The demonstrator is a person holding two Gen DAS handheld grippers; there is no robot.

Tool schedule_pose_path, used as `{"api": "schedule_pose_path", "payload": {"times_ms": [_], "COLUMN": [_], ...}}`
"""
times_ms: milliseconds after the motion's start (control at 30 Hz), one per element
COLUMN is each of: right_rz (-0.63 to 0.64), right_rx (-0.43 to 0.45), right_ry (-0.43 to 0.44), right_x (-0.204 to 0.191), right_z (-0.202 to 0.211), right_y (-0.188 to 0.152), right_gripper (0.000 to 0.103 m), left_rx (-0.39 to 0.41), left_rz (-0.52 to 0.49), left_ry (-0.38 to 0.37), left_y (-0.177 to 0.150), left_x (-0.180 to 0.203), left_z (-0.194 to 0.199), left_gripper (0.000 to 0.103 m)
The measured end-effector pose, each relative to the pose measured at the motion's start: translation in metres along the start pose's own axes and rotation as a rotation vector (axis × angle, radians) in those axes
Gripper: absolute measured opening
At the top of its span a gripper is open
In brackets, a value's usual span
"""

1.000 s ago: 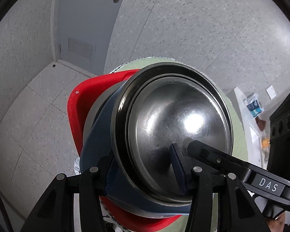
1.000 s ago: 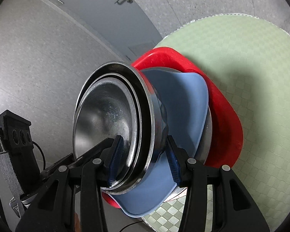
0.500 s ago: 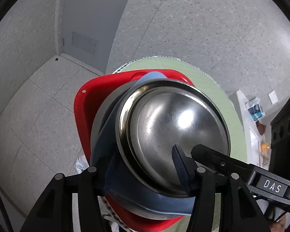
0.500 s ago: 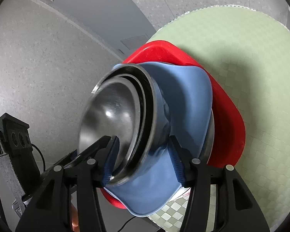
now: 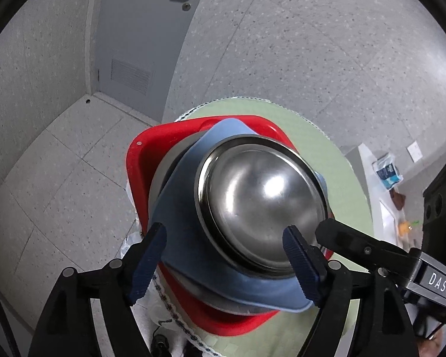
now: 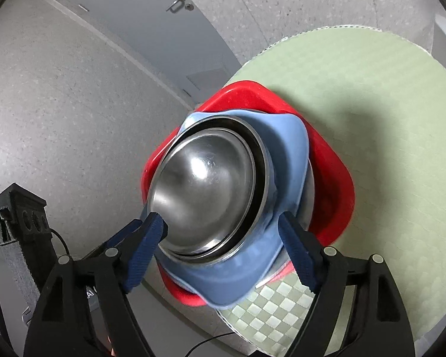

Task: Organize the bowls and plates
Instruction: 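Withdraw the right gripper up and away from the red basin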

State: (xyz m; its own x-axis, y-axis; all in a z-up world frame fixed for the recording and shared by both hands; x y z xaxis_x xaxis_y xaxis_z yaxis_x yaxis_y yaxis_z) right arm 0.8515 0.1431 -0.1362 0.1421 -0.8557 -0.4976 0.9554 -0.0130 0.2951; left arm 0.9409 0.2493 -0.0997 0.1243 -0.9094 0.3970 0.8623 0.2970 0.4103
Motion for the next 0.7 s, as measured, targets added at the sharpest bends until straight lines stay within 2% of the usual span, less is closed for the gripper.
{"api": "schedule_pose_path", "payload": {"times_ms": [200, 333, 700], "right_rz": [-0.002, -0.003, 0.067], "right_rx": [0.051, 0.089, 0.250], "right_ry": [-0.004, -0.022, -0.084], "right_x": [0.006, 0.015, 0.030], "right_z": [0.024, 0.045, 0.140], "right_y": [-0.024, -0.047, -0.139], "right_gripper": [0.083, 0.083, 0.089], "left_rx": [0.057, 0.104, 0.272], "left_rz": [-0.035, -0.076, -0.187], "left_ry": [0.042, 0.087, 0.173], "left_y": [-0.018, -0.040, -0.146], "left_x": [0.004, 0.017, 0.082], "left_z": [0.030, 0.051, 0.133], "left_gripper": [0.088, 0.090, 0.102]}}
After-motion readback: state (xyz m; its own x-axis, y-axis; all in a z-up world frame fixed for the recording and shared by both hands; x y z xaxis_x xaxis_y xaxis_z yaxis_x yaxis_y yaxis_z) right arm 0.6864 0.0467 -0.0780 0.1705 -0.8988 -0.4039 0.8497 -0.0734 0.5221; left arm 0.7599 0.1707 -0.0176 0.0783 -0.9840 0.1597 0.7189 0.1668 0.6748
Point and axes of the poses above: each gripper's, at about its wrist camera, not at the fingertips, and z roughly against the way its jaws point, x to its right, y to its top, the point moved 4 cm from there along -z, roughly the way its jaws point, and after that the axes turned 3 degrees about -x, right-handed, at the moved point
